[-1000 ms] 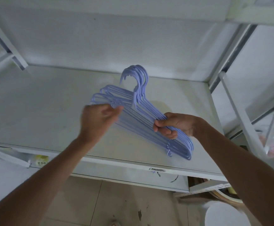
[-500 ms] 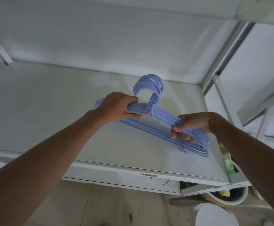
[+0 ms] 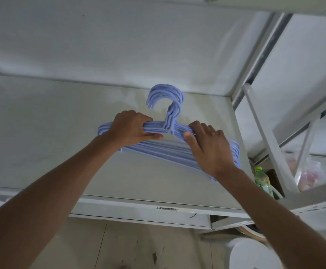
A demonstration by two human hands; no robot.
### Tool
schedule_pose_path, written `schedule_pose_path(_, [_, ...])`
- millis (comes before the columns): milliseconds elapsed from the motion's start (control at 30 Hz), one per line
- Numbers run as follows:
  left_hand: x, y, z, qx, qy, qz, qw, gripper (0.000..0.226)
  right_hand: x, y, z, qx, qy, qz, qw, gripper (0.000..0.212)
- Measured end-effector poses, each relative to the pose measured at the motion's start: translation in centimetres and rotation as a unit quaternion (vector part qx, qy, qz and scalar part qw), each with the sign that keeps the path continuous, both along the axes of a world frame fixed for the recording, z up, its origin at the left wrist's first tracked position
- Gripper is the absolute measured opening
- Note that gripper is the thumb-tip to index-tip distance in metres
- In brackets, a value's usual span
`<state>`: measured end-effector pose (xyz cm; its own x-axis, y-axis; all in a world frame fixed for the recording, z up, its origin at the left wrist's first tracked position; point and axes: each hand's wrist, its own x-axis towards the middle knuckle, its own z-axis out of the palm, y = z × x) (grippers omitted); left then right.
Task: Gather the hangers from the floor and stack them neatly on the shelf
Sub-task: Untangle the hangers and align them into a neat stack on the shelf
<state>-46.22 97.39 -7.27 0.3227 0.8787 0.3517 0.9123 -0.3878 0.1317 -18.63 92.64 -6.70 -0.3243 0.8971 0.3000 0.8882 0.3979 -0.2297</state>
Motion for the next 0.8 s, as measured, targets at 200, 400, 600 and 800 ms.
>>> schedule_pose_path(200, [0.4, -0.4, 0.4, -0.013, -0.002, -0.002, 1.0, 0.079, -0.3, 1.8, -0.5, 0.122, -0.064, -0.053, 0.989, 0.063])
schedule_pose_path(400, [0.1, -1.1, 0.3, -0.04, 0.012, 0.014, 0.999, 0.078, -0.2, 2.0, -0.8, 0.144, -0.039, -0.046, 0.988, 0.059])
schedule_pose_path(600, [0.4, -0.8, 0.1, 0.006, -0.026, -0.002, 1.0, 0.059, -0.1, 2.8, -0.4, 0.102, -0.044, -0.023, 0.994, 0.048])
schedule_pose_path(800, [1.9, -0.7, 0.1, -0.041, -0.074, 0.101, 0.991, 0.056, -0.9, 3.3, -0.3, 0.051, -0.019, -0.047, 0.997, 0.036])
